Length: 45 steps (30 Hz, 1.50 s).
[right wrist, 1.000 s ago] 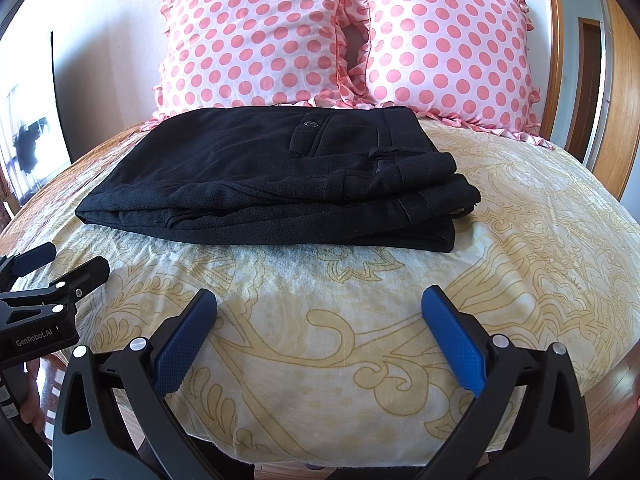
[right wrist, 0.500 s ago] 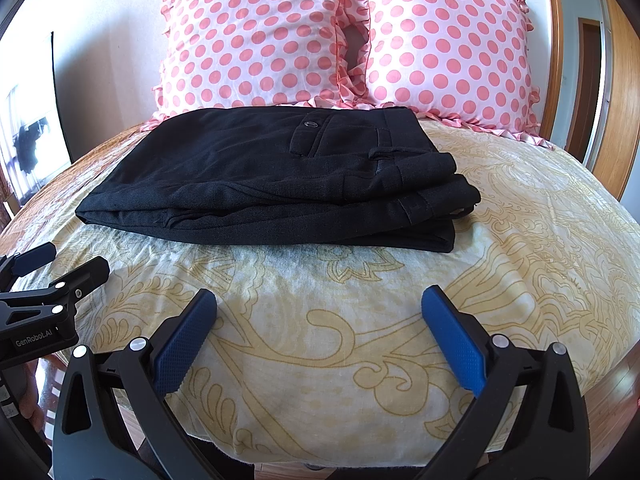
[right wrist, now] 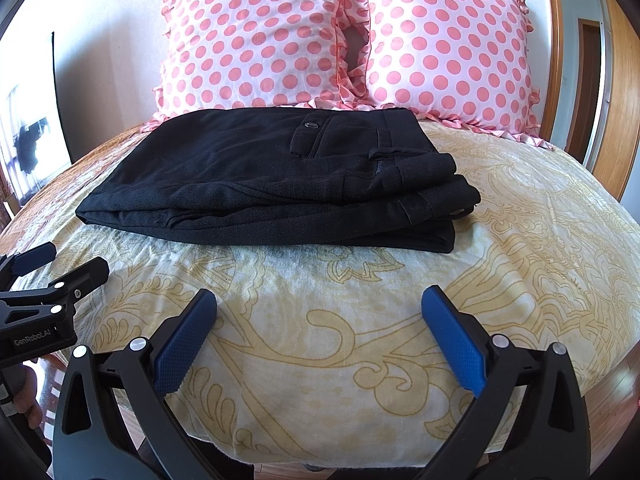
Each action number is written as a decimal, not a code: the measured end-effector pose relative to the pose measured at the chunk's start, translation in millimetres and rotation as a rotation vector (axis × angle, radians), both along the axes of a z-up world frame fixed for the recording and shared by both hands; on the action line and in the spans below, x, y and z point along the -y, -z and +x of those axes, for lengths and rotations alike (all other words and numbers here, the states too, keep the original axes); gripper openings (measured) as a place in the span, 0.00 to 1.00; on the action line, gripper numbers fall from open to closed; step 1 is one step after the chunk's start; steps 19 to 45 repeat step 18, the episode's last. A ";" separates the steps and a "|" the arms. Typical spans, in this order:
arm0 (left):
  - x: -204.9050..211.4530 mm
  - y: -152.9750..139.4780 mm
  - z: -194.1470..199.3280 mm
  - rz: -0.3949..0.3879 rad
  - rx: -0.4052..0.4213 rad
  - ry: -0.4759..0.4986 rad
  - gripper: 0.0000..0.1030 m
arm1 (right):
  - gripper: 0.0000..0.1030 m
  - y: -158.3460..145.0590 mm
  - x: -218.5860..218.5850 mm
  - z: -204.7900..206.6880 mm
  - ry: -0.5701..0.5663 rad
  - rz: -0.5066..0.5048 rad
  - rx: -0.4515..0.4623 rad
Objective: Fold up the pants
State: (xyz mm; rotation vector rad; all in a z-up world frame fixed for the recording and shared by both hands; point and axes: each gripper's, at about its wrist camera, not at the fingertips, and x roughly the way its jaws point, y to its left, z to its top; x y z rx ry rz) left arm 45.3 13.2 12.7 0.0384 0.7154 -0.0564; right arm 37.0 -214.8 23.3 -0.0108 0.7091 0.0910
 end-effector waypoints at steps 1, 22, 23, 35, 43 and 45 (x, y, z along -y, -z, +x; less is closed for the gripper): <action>0.1 -0.1 -0.1 0.000 -0.001 0.001 0.98 | 0.99 0.0 -0.1 0.2 0.000 0.000 -0.001; 0.0 1.6 -0.8 0.003 0.007 -0.003 0.98 | 0.99 0.3 -0.6 -0.1 0.002 0.000 0.001; 0.0 1.6 -0.8 0.003 0.007 -0.003 0.98 | 0.99 0.3 -0.6 -0.1 0.002 0.000 0.001; 0.0 1.6 -0.8 0.003 0.007 -0.003 0.98 | 0.99 0.3 -0.6 -0.1 0.002 0.000 0.001; 0.0 1.6 -0.8 0.003 0.007 -0.003 0.98 | 0.99 0.3 -0.6 -0.1 0.002 0.000 0.001; 0.0 1.6 -0.8 0.003 0.007 -0.003 0.98 | 0.99 0.3 -0.6 -0.1 0.002 0.000 0.001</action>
